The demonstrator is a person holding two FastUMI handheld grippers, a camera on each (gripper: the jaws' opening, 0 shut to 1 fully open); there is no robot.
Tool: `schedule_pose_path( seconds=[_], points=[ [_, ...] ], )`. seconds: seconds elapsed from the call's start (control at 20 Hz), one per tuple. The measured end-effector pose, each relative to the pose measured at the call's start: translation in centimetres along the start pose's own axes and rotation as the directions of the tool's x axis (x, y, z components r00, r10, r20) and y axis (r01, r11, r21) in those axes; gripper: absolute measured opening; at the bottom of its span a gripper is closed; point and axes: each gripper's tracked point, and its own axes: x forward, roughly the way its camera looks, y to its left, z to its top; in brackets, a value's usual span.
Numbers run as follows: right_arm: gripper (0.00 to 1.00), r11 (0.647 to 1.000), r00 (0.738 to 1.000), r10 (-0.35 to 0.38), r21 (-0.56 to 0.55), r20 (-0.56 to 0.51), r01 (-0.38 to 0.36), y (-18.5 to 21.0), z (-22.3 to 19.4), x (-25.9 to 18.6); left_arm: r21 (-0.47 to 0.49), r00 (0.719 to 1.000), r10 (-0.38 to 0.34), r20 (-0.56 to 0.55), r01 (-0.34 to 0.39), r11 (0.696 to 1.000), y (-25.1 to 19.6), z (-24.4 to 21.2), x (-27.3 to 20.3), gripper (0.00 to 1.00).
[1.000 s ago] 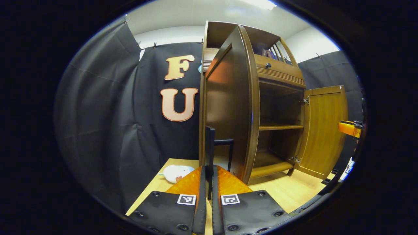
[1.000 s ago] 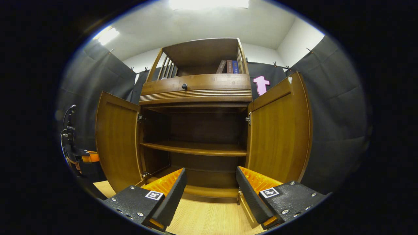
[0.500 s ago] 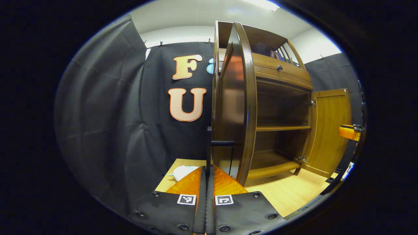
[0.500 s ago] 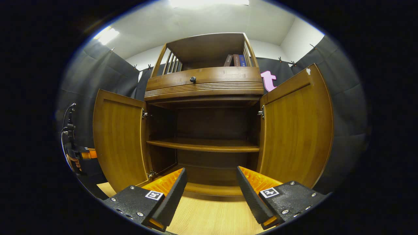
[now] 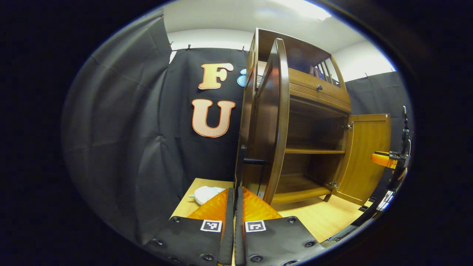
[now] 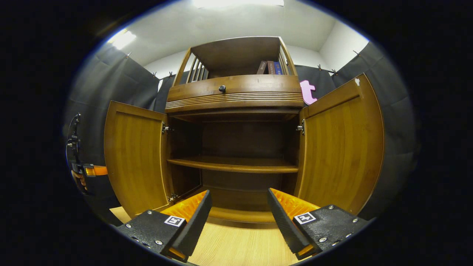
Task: Open the right door of the double-door shoe cabinet with the right hand, and open the left door with the left hand.
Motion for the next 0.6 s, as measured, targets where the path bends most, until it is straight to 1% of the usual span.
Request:
schedule_pose_path(
  seconds=[0.2,0.3,0.45,0.5,0.55,0.6],
  points=[
    [0.92,1.000,1.000,-0.018,0.001,-0.001,0.018,-1.2,0.4,-0.1,0.001,0.999,0.027,0.046,-0.027,1.000,-1.8,3.4,-2.6,0.08],
    [0.92,0.999,1.000,-0.031,0.004,0.002,0.031,-1.9,0.9,-0.2,0.008,0.999,0.032,0.037,-0.033,0.999,-3.4,4.2,-3.1,0.07],
    [0.92,0.998,0.998,-0.057,0.006,0.007,0.057,-3.4,1.6,-0.4,-0.020,0.999,0.011,0.044,-0.010,1.000,-5.9,5.9,-3.3,0.07],
    [0.92,0.998,0.998,-0.063,0.009,0.005,0.063,-3.8,1.9,-0.3,-0.026,0.999,-0.001,0.051,0.003,1.000,-6.9,6.5,-3.1,0.09],
    [0.92,0.998,0.998,-0.066,0.012,0.003,0.066,-4.3,2.1,-0.4,-0.027,0.998,-0.008,0.059,0.010,1.000,-7.7,7.1,-3.1,0.16],
    [0.92,0.998,0.998,-0.067,0.014,0.003,0.067,-4.6,2.5,-0.4,-0.020,0.998,0.011,0.068,-0.009,1.000,-7.9,7.7,-3.1,0.22]
  ],
)
